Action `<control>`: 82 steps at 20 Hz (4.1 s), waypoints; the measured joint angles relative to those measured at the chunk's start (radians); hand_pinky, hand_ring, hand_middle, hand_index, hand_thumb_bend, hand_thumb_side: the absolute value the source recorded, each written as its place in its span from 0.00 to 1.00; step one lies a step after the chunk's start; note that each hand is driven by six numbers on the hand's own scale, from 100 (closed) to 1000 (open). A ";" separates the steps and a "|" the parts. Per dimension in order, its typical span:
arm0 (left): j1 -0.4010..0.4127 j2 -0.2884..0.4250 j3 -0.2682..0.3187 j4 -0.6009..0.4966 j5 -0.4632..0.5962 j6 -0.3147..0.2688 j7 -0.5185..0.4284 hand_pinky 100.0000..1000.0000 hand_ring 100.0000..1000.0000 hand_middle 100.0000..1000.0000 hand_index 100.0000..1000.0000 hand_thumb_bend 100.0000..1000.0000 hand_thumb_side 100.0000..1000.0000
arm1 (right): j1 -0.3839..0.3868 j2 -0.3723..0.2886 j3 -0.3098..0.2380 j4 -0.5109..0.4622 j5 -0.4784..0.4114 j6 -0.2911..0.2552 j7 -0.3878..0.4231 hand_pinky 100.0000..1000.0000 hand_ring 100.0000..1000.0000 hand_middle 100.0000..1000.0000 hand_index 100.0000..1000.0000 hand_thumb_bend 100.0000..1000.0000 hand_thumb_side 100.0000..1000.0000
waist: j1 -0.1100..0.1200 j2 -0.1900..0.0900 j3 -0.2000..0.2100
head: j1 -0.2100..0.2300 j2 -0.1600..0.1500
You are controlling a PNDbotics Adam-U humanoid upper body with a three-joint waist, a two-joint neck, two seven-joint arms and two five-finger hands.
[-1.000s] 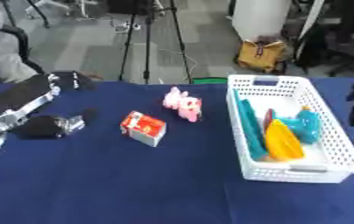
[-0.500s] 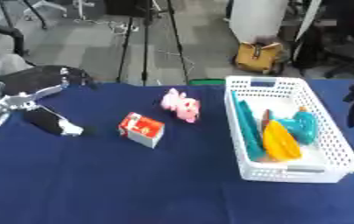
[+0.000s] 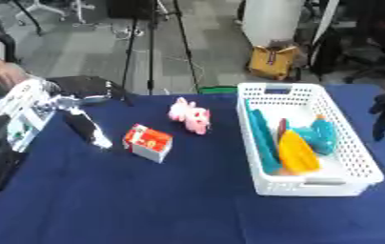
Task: Pick up objects on the table and place them in the box.
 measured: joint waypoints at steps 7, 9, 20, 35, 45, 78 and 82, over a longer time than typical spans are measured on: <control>-0.039 -0.068 0.024 0.079 -0.126 -0.035 0.001 0.98 0.84 0.78 0.87 0.79 0.47 | -0.007 0.001 0.006 0.000 -0.001 0.003 0.011 0.26 0.34 0.51 0.70 0.00 0.47 | 0.009 0.014 -0.034 | 0.009 -0.011; -0.046 -0.084 0.030 0.099 -0.160 -0.041 0.008 0.98 0.84 0.78 0.87 0.78 0.49 | -0.009 0.001 0.006 0.000 -0.001 0.003 0.013 0.26 0.34 0.51 0.70 0.00 0.47 | 0.012 0.018 -0.040 | 0.010 -0.017; -0.060 -0.123 0.071 0.232 -0.242 -0.047 0.011 0.96 0.83 0.78 0.86 0.70 0.52 | -0.018 0.002 0.011 0.000 -0.002 0.004 0.019 0.26 0.34 0.51 0.70 0.00 0.48 | 0.021 0.035 -0.067 | 0.012 -0.032; -0.059 -0.124 0.089 0.291 -0.238 -0.045 0.034 0.93 0.79 0.74 0.85 0.56 0.48 | -0.018 0.002 0.011 0.000 -0.003 0.004 0.019 0.26 0.34 0.51 0.70 0.00 0.47 | 0.021 0.043 -0.069 | 0.010 -0.035; -0.050 -0.128 0.100 0.306 -0.221 -0.027 0.051 0.91 0.75 0.71 0.83 0.49 0.40 | -0.019 0.003 0.011 0.000 -0.003 0.001 0.023 0.26 0.34 0.51 0.70 0.00 0.48 | 0.020 0.045 -0.070 | 0.009 -0.036; -0.167 -0.219 0.018 0.048 -0.040 0.044 0.089 0.65 0.42 0.34 0.76 0.11 0.00 | -0.019 0.006 0.018 0.000 -0.009 0.000 0.036 0.26 0.34 0.51 0.70 0.00 0.48 | 0.028 0.023 -0.116 | 0.022 -0.044; -0.168 -0.259 0.039 0.038 -0.041 0.070 0.146 0.56 0.42 0.35 0.76 0.30 0.15 | -0.035 0.011 0.026 -0.001 -0.013 0.003 0.043 0.26 0.34 0.51 0.70 0.00 0.48 | 0.040 0.024 -0.166 | 0.031 -0.054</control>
